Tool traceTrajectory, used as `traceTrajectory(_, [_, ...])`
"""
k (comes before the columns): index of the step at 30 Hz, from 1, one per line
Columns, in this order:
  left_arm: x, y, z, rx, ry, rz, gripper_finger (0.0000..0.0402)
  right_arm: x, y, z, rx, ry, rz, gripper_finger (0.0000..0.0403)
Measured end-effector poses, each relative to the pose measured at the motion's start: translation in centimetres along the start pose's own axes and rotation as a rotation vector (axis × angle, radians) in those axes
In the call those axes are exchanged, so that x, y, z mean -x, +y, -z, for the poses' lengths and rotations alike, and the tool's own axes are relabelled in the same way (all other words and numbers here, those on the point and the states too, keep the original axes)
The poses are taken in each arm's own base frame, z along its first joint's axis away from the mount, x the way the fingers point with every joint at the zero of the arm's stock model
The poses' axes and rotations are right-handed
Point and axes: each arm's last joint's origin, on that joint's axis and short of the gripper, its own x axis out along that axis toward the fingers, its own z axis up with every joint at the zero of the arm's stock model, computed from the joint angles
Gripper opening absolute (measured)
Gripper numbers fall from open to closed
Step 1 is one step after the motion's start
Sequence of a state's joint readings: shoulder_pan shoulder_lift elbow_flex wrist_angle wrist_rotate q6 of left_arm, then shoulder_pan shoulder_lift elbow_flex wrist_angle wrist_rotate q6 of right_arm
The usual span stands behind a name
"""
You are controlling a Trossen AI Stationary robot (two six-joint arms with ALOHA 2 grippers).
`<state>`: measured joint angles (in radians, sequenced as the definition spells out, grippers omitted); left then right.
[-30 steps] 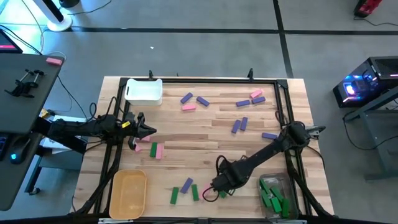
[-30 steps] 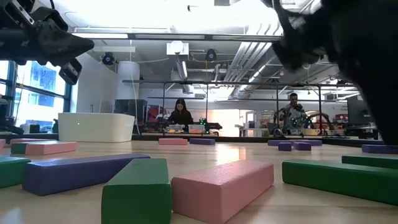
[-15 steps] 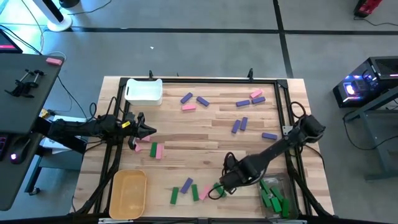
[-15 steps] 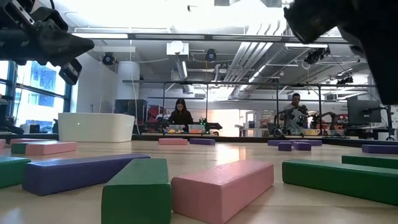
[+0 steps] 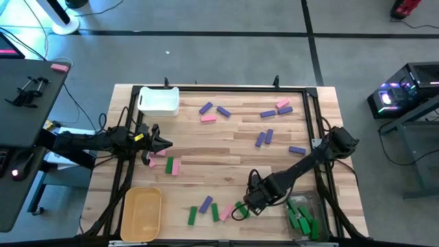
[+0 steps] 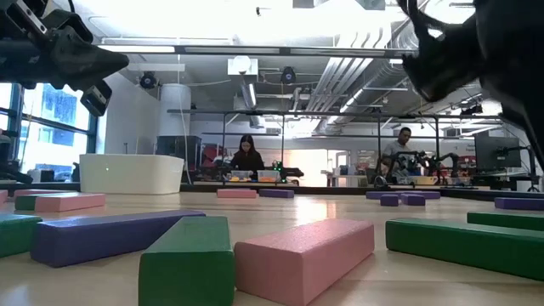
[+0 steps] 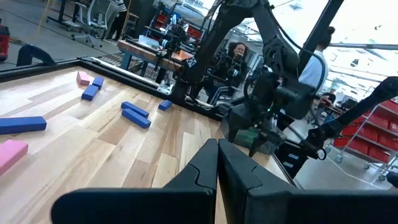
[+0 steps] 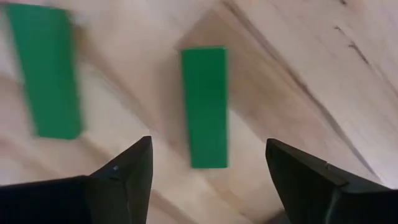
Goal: Sort blocks
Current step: Put the green wooden block into the black bin
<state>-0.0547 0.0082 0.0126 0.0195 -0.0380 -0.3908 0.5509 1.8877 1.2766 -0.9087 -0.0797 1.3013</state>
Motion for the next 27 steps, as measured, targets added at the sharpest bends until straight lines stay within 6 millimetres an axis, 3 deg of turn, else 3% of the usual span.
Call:
traceTrajectory(5, [0.0, 0.0, 0.0, 0.000, 0.000, 0.000, 0.0000, -1.7, 0.3, -0.3, 0.019, 0.010, 0.027, 0.0243])
traceTrajectory(8, [0.0, 0.0, 0.0, 0.006, -0.001, 0.000, 0.0000, -1.9, 0.5, -0.3, 0.010, 0.014, 0.017, 0.0214])
traceTrajectory(11, [0.0, 0.0, 0.0, 0.042, -0.003, 0.001, 0.0000, -1.9, 0.6, -0.2, -0.006, 0.046, 0.005, 0.0143])
traceTrajectory(14, [0.0, -0.1, -0.1, 0.085, -0.014, 0.006, 0.0000, -1.3, 0.5, 0.0, -0.001, 0.082, -0.016, 0.0036])
traceTrajectory(17, [0.0, -0.2, -0.4, 0.129, -0.045, 0.022, 0.0000, 0.7, 0.6, 0.1, 0.005, 0.074, -0.052, 0.0024])
traceTrajectory(21, [0.0, -0.3, -0.8, 0.252, -0.079, 0.045, 0.0000, 5.5, -0.1, 0.6, -0.043, -0.002, -0.060, 0.0009])
traceTrajectory(25, [0.1, -0.4, -1.1, 0.313, -0.110, 0.057, 0.0000, 10.3, -0.9, 2.3, -0.106, -0.124, -0.128, 0.0011])
traceTrajectory(27, [0.1, -0.4, -1.1, 0.321, -0.109, 0.057, 0.0000, 11.3, -1.3, 3.9, -0.144, -0.107, -0.155, 0.0007])
